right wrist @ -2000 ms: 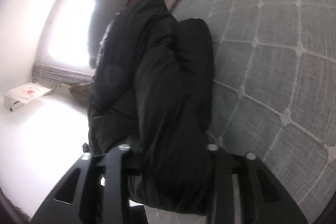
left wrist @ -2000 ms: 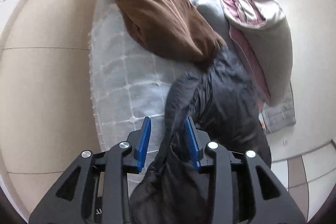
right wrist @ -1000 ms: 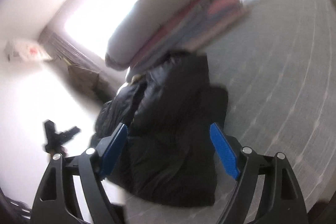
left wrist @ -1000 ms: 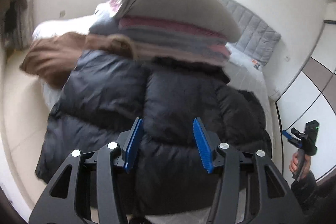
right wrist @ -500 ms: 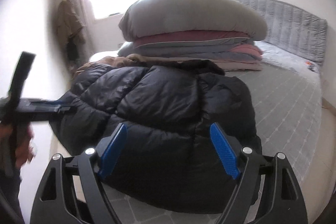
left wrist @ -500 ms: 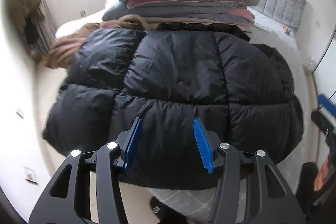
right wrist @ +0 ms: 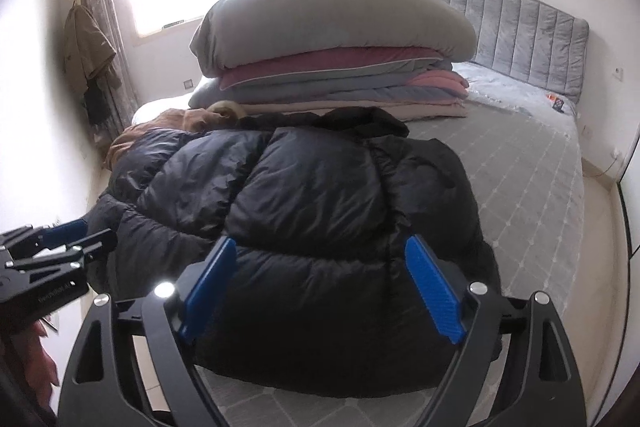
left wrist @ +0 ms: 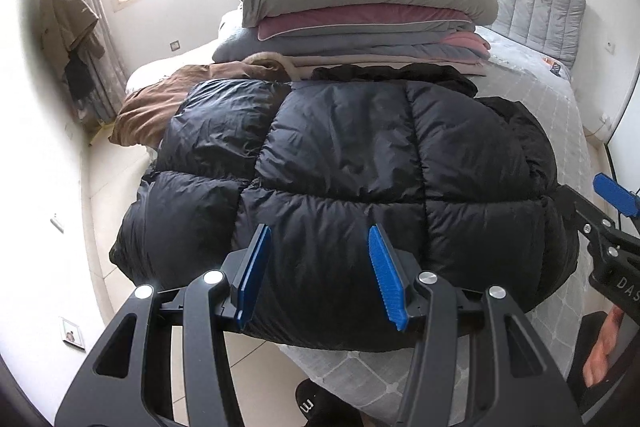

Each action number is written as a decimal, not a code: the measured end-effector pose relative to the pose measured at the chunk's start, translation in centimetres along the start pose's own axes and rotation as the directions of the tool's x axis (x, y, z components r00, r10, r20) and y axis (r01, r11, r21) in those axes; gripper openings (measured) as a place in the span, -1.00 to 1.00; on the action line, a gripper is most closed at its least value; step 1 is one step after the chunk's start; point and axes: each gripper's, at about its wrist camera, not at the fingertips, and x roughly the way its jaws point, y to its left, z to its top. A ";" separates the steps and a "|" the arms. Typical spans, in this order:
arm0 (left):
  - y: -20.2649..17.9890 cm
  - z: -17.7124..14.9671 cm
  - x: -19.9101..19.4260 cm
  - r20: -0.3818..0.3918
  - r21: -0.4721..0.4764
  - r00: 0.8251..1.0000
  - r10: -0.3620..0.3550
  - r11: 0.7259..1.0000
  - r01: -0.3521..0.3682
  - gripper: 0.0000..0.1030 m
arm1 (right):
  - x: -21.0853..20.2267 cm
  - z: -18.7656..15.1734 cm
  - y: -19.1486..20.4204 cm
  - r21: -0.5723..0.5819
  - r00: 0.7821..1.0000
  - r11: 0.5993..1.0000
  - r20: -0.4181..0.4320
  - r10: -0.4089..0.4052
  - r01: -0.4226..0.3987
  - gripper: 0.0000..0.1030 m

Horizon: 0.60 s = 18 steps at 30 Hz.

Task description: Fold large clothes

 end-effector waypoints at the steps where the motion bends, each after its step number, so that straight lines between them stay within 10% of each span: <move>1: -0.1 0.0 0.1 -0.001 -0.002 1.000 -0.003 1.000 0.003 -0.06 | 0.0 0.0 0.1 0.001 1.000 1.000 -0.001 -0.004 0.004 0.63; 18: -0.4 -0.4 0.4 -0.026 0.009 1.000 -0.014 1.000 0.015 -0.06 | 0.4 -0.2 0.1 0.017 0.996 0.996 -0.019 -0.085 0.086 0.79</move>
